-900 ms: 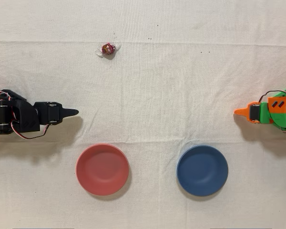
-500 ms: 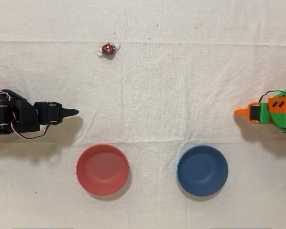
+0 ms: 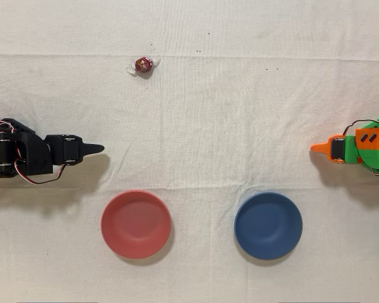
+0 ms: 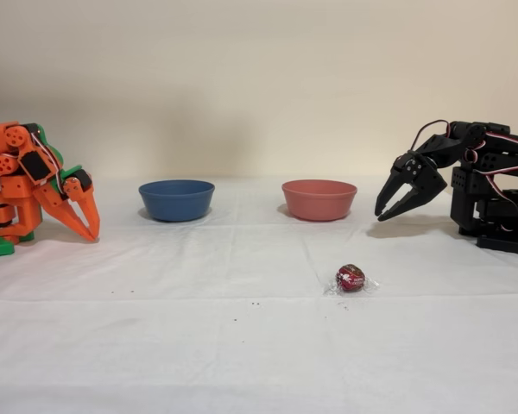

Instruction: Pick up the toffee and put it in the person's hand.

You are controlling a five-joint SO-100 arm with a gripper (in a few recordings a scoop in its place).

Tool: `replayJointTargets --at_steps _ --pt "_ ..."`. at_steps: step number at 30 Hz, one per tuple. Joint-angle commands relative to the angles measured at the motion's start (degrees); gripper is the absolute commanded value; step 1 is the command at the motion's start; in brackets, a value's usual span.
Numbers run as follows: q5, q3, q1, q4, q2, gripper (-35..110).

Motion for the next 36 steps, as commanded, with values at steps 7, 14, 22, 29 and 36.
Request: replayJointTargets --at_steps 7,14,22,29,36 --pt "0.00 2.90 -0.35 0.00 3.96 0" --pt "-0.44 2.90 -1.05 0.00 3.96 0" --pt "-1.05 2.90 -1.76 -0.62 3.96 0" --pt "-2.20 2.11 -1.41 -3.08 1.23 0" --pt "-1.76 -4.04 -1.32 -5.54 -6.33 0"
